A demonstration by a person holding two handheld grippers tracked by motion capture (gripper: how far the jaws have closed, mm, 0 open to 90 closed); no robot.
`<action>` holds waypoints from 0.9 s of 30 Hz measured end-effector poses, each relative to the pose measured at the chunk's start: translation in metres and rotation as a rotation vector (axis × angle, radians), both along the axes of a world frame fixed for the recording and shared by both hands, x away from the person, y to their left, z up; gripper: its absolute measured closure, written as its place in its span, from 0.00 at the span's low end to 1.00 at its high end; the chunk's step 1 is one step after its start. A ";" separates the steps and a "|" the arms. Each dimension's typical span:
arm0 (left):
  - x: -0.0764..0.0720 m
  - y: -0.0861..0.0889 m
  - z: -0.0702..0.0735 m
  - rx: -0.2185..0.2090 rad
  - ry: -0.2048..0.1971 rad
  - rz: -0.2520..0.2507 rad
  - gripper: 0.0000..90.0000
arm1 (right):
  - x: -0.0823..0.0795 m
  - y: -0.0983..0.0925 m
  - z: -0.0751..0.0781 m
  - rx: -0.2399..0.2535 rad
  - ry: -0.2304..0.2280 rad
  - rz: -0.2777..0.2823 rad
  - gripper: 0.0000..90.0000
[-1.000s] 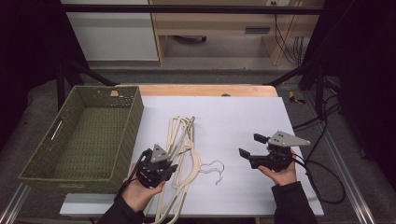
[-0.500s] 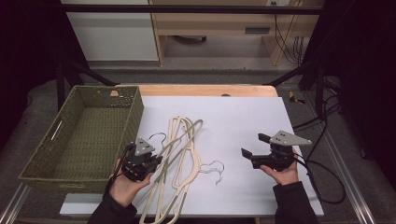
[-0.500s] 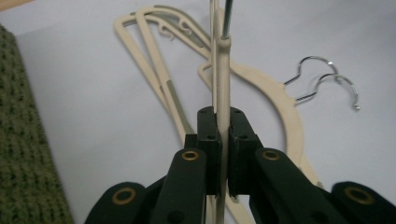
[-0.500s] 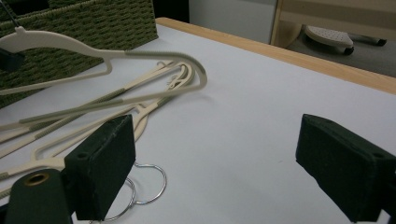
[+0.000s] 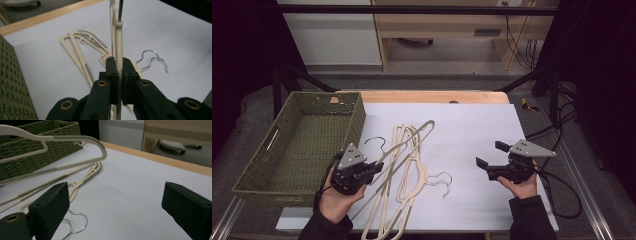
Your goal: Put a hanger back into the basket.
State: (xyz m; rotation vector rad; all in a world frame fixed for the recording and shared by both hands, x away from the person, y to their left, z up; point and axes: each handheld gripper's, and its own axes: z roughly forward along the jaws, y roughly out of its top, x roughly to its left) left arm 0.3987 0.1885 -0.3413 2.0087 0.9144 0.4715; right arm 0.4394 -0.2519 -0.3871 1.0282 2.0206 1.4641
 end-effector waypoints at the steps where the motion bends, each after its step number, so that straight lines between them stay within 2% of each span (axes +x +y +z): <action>1: -0.004 0.002 0.008 -0.013 -0.018 -0.016 0.95 | -0.001 -0.002 0.001 0.007 -0.002 -0.007 0.09; 2: -0.004 0.002 0.008 -0.013 -0.018 -0.016 0.95 | -0.001 -0.003 0.002 0.007 -0.006 -0.008 0.08; 3: -0.007 0.004 0.017 -0.022 -0.042 -0.028 0.95 | -0.001 -0.004 0.002 0.008 -0.007 -0.008 0.08; 5: -0.009 0.005 0.021 -0.028 -0.058 -0.032 0.95 | -0.002 -0.004 0.002 0.012 -0.008 -0.010 0.08; 6: -0.011 0.008 0.030 -0.024 -0.086 -0.042 0.95 | -0.002 -0.005 0.003 0.012 -0.012 -0.007 0.08; 7: -0.011 0.008 0.030 -0.024 -0.086 -0.042 0.95 | -0.002 -0.005 0.003 0.016 -0.011 -0.010 0.07; 9: -0.011 0.012 0.040 -0.013 -0.101 -0.050 0.95 | -0.002 -0.005 0.003 0.017 -0.011 -0.013 0.07; 11: -0.010 0.016 0.050 0.003 -0.117 -0.059 0.95 | -0.003 -0.005 0.004 0.023 -0.013 -0.014 0.06; 12: -0.008 0.022 0.061 0.010 -0.134 -0.064 0.95 | -0.003 -0.006 0.004 0.024 -0.013 -0.015 0.06; 13: -0.008 0.022 0.061 0.010 -0.134 -0.064 0.95 | -0.003 -0.006 0.004 0.025 -0.012 -0.016 0.06; 19: 0.004 0.049 0.088 0.016 -0.190 -0.079 0.95 | -0.003 -0.007 0.005 0.021 -0.014 -0.018 0.06; 23: 0.015 0.068 0.100 0.028 -0.184 -0.069 0.95 | -0.003 -0.006 0.004 0.020 -0.011 -0.014 0.05; 27: 0.029 0.088 0.104 0.060 -0.193 -0.041 0.95 | -0.003 -0.005 0.004 0.016 -0.010 -0.016 0.04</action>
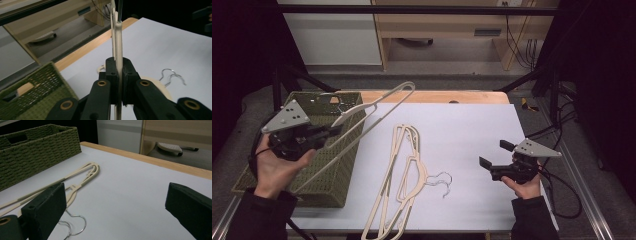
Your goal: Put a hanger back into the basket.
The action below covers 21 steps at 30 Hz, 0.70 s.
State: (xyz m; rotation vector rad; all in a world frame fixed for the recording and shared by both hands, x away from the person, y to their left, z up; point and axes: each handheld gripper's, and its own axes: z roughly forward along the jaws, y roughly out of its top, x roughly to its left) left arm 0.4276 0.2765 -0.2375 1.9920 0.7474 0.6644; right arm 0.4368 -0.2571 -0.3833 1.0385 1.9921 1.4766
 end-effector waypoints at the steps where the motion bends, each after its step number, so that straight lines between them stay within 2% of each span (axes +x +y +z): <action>1: 0.004 0.006 0.000 0.003 0.002 0.007 0.95 | 0.000 0.000 0.000 0.000 0.000 0.000 0.04; 7: 0.025 0.038 -0.008 0.031 0.000 0.031 0.95 | 0.000 -0.001 0.001 -0.002 0.002 0.001 0.04; 8: 0.031 0.048 -0.012 0.043 -0.002 0.041 0.95 | 0.000 -0.001 0.000 -0.004 0.002 0.001 0.04; 9: 0.031 0.048 -0.012 0.043 -0.002 0.041 0.95 | 0.000 -0.001 0.000 -0.004 0.002 0.001 0.04; 15: 0.045 0.083 -0.026 0.079 -0.002 0.085 0.95 | 0.001 0.000 0.000 -0.007 0.001 -0.002 0.04; 18: 0.048 0.092 -0.031 0.083 -0.002 0.098 0.95 | 0.001 0.000 0.000 -0.008 0.001 -0.004 0.04; 21: 0.052 0.104 -0.040 0.091 -0.016 0.121 0.95 | 0.001 0.000 0.000 -0.007 0.001 -0.003 0.04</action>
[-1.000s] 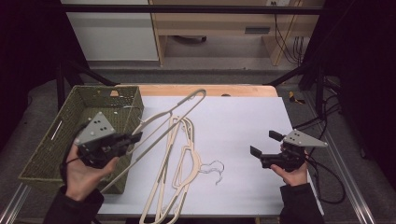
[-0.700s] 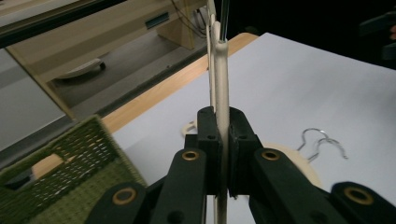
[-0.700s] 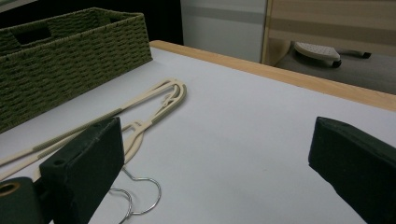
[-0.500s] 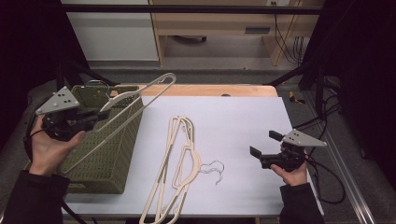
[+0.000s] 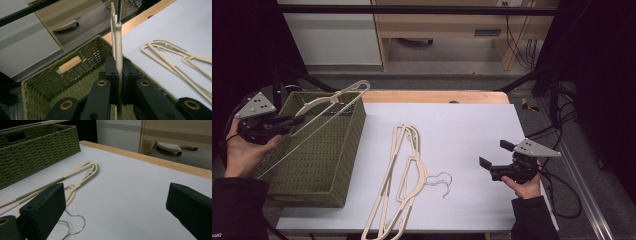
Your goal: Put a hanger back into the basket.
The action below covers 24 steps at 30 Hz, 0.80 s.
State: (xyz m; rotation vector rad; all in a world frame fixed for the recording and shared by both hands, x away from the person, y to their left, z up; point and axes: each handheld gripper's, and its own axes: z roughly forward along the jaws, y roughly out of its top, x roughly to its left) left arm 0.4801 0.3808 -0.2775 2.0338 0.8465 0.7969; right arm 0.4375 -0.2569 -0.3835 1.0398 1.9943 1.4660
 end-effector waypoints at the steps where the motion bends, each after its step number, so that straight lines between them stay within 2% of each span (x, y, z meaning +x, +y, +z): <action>1: 0.002 0.005 -0.004 0.000 -0.009 0.006 0.95 | 0.000 0.000 0.000 -0.002 0.003 0.002 0.04; 5: 0.006 0.016 -0.015 -0.010 -0.025 0.020 0.95 | 0.001 0.000 -0.001 -0.006 0.007 0.002 0.03; 6: 0.006 0.018 -0.017 -0.005 -0.008 0.025 0.95 | 0.001 0.000 -0.002 -0.006 0.008 0.000 0.03; 8: 0.008 0.022 -0.021 0.004 -0.018 0.030 0.95 | 0.001 0.000 -0.002 -0.008 0.009 0.003 0.03; 10: 0.009 0.024 -0.025 0.010 -0.013 0.042 0.95 | 0.001 0.000 -0.002 -0.003 0.010 -0.001 0.03; 12: 0.009 0.029 -0.030 0.034 -0.007 0.042 0.95 | 0.001 0.000 -0.002 -0.003 0.009 0.001 0.03; 15: 0.008 0.034 -0.038 0.025 -0.008 0.037 0.95 | 0.001 0.000 -0.002 -0.010 0.008 0.009 0.03; 19: 0.008 0.036 -0.052 0.074 0.030 0.049 0.95 | 0.002 0.001 -0.003 -0.012 0.013 0.007 0.03; 20: 0.007 0.036 -0.056 0.070 0.047 0.056 0.95 | 0.002 0.001 -0.003 -0.012 0.013 0.007 0.03; 22: 0.007 0.037 -0.063 0.054 0.046 0.052 0.95 | 0.002 0.002 -0.003 -0.013 0.014 0.006 0.03; 24: 0.007 0.036 -0.070 0.060 0.047 0.052 0.95 | 0.002 0.002 -0.003 -0.015 0.015 0.008 0.03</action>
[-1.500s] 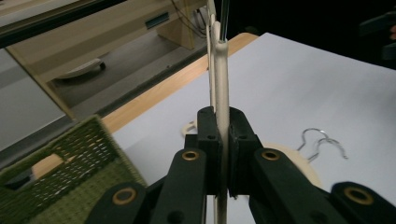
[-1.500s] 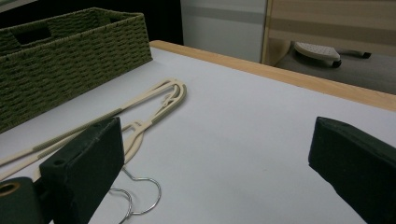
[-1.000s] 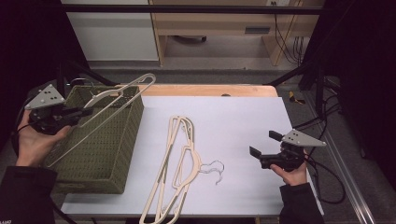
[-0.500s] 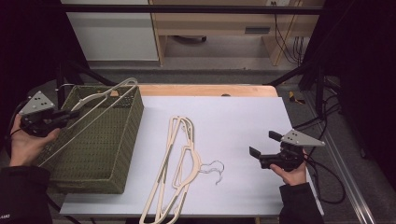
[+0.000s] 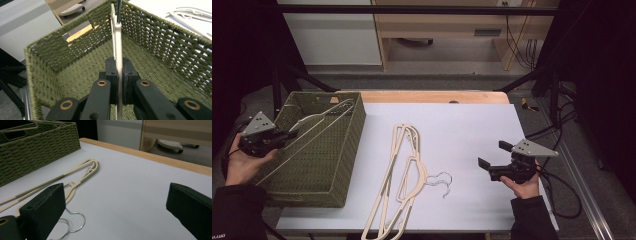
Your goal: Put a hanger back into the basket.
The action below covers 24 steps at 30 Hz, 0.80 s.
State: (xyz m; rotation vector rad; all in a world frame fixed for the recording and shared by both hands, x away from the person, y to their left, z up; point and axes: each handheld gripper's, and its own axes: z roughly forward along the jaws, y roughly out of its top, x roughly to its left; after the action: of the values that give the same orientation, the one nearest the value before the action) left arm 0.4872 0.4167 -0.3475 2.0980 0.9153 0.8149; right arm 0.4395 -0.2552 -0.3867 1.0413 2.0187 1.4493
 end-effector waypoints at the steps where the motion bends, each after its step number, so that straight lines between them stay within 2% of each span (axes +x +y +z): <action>1: 0.000 0.000 -0.004 0.007 0.002 0.001 0.95 | 0.000 0.000 0.000 0.001 0.001 0.001 0.03; 6: 0.002 0.002 -0.023 0.023 0.014 0.012 0.95 | 0.000 0.001 -0.001 -0.002 0.006 0.001 0.03; 10: 0.003 0.003 -0.037 0.005 0.037 0.014 0.95 | 0.000 0.001 -0.001 -0.002 0.007 -0.001 0.03; 14: 0.002 0.003 -0.043 0.018 0.096 0.013 0.95 | 0.000 0.001 -0.001 -0.007 0.004 0.003 0.03; 15: 0.002 0.002 -0.043 0.006 0.105 0.012 0.95 | 0.000 0.001 -0.001 -0.007 0.004 0.003 0.03; 18: 0.001 -0.002 -0.042 0.005 0.159 -0.022 0.93 | 0.000 0.001 -0.001 -0.006 0.005 0.004 0.03; 24: -0.005 -0.015 -0.045 0.041 0.228 -0.064 0.89 | 0.000 0.001 -0.001 -0.003 0.005 0.006 0.03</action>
State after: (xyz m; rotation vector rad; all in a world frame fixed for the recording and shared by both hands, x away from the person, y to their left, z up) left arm 0.4819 0.4022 -0.3927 2.2773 0.9501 0.5731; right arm 0.4391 -0.2538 -0.3873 1.0396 2.0284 1.4477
